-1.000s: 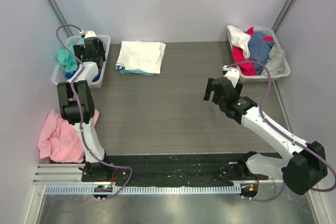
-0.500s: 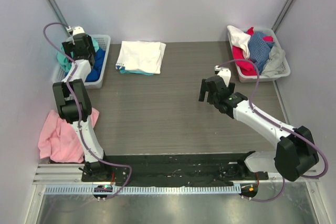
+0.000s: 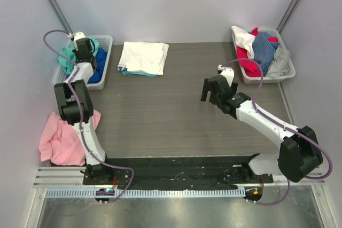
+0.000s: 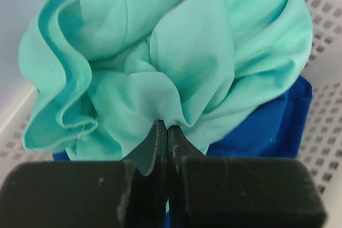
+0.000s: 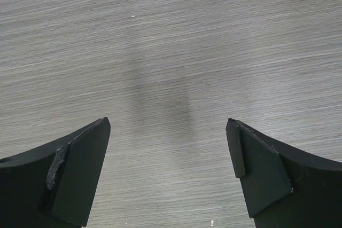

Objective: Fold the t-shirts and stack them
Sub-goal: Grab the tshirt from the pile, then move the tshirt to the center of the board

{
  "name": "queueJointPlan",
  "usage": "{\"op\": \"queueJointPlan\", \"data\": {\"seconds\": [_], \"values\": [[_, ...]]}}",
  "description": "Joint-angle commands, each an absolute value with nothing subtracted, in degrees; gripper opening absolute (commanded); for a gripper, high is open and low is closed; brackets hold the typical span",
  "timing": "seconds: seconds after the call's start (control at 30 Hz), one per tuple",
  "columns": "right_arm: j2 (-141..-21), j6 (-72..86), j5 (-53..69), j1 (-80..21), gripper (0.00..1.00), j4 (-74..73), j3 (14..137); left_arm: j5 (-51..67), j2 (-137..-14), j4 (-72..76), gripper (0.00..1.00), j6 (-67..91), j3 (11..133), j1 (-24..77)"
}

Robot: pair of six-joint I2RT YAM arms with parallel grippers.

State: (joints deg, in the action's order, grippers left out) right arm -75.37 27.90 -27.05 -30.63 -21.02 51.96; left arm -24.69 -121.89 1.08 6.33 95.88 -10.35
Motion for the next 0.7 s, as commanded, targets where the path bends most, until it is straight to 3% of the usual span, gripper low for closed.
{"op": "queueJointPlan", "data": {"seconds": [0.0,0.23,0.67], "values": [[-73.7,29.9,-26.6,-30.8,1.0,-18.3,52.2,-24.5,-110.9,-1.0,0.0,16.8,89.2,-9.0],[-70.7,30.1,-25.8,-30.9,1.0,-17.2,50.4,-25.0,-93.9,-1.4,0.0,24.2,73.5,1.4],[-67.0,30.3,-29.3,-30.9,1.0,-17.0,52.4,-20.7,-86.0,-19.2,0.0,23.6,91.1,28.4]]}}
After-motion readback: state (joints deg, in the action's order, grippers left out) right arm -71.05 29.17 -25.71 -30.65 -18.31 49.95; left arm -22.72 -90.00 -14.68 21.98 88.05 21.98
